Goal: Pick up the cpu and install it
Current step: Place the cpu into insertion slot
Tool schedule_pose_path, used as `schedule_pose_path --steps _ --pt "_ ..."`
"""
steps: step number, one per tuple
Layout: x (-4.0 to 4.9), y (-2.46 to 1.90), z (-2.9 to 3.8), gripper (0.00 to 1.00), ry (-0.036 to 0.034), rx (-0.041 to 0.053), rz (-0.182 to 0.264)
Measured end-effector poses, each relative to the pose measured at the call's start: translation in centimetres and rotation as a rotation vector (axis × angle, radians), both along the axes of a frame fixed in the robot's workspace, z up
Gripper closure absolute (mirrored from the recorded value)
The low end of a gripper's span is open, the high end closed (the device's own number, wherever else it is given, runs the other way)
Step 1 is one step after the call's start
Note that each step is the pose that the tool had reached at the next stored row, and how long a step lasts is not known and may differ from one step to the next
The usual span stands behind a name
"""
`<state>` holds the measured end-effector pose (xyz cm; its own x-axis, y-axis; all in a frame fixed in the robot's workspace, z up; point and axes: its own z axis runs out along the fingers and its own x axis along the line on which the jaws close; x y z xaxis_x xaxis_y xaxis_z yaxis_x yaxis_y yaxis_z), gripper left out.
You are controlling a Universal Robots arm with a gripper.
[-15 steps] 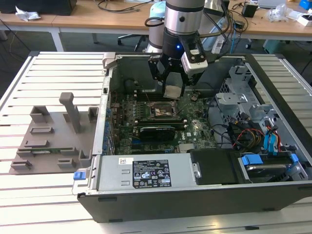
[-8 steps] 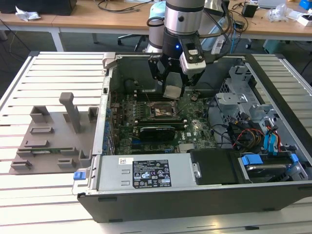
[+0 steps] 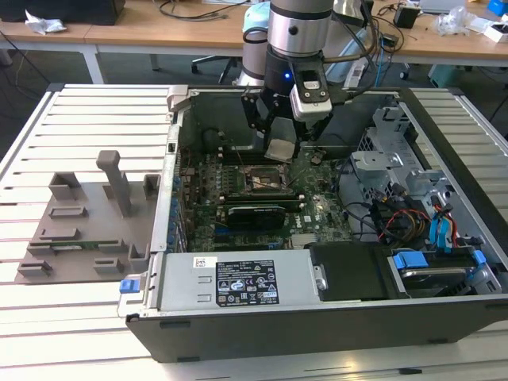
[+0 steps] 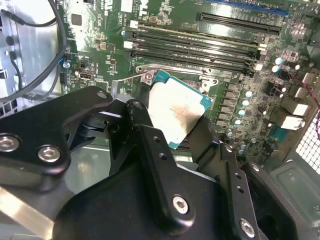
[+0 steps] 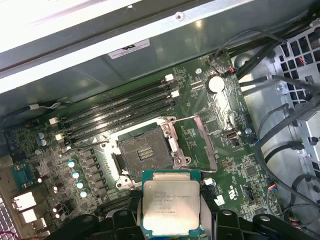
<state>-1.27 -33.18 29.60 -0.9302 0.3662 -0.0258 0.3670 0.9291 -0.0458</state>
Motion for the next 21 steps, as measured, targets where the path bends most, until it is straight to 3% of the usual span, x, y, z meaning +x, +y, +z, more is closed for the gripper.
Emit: schedule_pose_path --steps 21 --pt "0.00 0.00 0.00 0.45 0.0000 -0.0036 -0.168"
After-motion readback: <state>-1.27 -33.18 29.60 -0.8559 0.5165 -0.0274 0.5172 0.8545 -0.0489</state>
